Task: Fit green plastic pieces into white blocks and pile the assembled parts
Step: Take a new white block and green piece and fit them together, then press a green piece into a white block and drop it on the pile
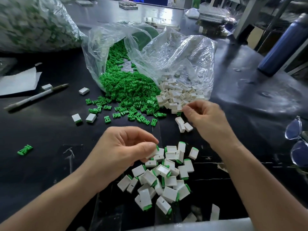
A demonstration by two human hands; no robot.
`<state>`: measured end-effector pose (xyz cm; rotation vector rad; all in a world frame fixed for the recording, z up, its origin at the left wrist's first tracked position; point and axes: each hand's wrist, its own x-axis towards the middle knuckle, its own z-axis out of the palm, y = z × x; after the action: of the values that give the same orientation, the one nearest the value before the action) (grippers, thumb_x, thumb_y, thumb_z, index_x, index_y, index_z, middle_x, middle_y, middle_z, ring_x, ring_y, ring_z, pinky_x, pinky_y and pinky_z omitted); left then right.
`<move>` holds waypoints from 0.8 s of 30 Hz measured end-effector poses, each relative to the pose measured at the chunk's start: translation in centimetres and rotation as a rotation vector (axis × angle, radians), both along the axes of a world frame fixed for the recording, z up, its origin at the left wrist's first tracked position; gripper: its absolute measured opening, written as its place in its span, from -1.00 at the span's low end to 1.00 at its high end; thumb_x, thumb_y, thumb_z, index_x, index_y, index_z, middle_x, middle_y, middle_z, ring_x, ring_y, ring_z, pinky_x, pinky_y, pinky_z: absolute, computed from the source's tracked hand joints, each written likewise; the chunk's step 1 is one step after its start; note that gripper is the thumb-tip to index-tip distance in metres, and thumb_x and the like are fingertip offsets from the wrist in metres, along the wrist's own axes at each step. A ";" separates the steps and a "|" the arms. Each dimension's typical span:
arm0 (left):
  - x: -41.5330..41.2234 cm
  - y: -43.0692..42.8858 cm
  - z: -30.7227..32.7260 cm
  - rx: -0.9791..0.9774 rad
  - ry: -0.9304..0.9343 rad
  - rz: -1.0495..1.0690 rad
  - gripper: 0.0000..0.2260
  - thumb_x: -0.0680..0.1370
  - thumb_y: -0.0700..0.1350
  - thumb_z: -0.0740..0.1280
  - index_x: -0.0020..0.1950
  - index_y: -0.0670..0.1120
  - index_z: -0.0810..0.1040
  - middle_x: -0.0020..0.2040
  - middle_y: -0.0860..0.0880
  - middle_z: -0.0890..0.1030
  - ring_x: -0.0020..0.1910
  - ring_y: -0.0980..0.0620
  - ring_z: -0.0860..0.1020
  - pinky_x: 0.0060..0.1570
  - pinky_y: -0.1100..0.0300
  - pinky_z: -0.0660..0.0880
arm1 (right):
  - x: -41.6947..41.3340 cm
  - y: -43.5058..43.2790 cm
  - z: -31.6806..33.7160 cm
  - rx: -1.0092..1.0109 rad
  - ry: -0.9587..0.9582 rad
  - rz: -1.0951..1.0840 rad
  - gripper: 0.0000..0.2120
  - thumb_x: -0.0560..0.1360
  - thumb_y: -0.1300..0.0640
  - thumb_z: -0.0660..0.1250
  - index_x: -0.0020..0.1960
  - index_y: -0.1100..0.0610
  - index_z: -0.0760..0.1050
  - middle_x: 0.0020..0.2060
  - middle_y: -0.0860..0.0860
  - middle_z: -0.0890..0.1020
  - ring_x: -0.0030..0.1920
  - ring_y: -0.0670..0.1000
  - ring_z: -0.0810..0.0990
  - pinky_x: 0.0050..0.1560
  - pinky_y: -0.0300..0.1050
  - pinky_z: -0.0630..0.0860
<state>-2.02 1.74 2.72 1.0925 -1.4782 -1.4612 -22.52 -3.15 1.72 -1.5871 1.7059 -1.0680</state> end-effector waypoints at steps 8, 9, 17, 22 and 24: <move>0.1 0.1 0.2 -0.035 -0.084 0.004 -0.78 0.22 0.04 0.40 -0.21 -0.01 0.69 -0.36 -0.06 0.65 -0.45 0.21 0.52 -0.42 0.43 0.42 | -0.6 -0.2 0.2 0.046 0.300 -0.014 -0.95 0.48 0.04 0.34 -0.10 -0.03 0.58 -0.27 -0.14 0.55 -0.19 -0.12 0.51 -0.11 -0.24 0.38; 0.1 0.1 0.2 -0.031 -0.082 0.011 -0.79 0.23 0.03 0.39 -0.22 -0.02 0.69 -0.36 -0.08 0.65 -0.45 0.21 0.51 -0.44 0.44 0.40 | -0.6 -0.1 0.3 0.059 0.315 0.005 -0.96 0.47 0.05 0.35 -0.13 -0.05 0.58 -0.27 -0.14 0.55 -0.19 -0.12 0.51 -0.10 -0.22 0.38; 0.1 -0.1 0.0 -0.008 -0.056 0.014 -0.68 0.16 0.14 0.38 -0.23 -0.03 0.68 -0.35 -0.04 0.66 -0.42 0.16 0.55 -0.48 0.39 0.39 | 0.0 0.2 -0.2 0.136 0.506 0.123 -0.82 0.42 0.09 0.41 0.02 -0.02 0.54 -0.26 -0.16 0.43 -0.17 -0.09 0.43 -0.06 -0.19 0.37; 0.0 -0.3 -0.3 0.001 -0.071 0.033 -0.67 0.15 0.16 0.38 -0.22 0.00 0.68 -0.34 -0.03 0.66 -0.40 0.15 0.56 -0.49 0.36 0.40 | 0.5 0.2 -0.5 0.109 0.576 0.131 -0.80 0.44 0.07 0.38 0.05 0.02 0.50 -0.12 -0.08 0.44 -0.06 -0.04 0.42 0.05 -0.13 0.38; 0.0 -0.3 -0.4 -0.003 -0.078 0.062 -0.72 0.17 0.11 0.39 -0.22 0.01 0.68 -0.33 -0.03 0.67 -0.40 0.15 0.57 -0.49 0.37 0.40 | 0.6 0.2 -0.5 0.097 0.575 0.138 -0.82 0.45 0.06 0.37 0.04 0.02 0.49 -0.09 -0.07 0.44 -0.06 -0.04 0.42 0.07 -0.10 0.40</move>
<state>-2.03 1.42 2.27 1.1955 -1.4863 -1.3872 -21.96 -2.94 1.21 -2.0426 1.9249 -0.4701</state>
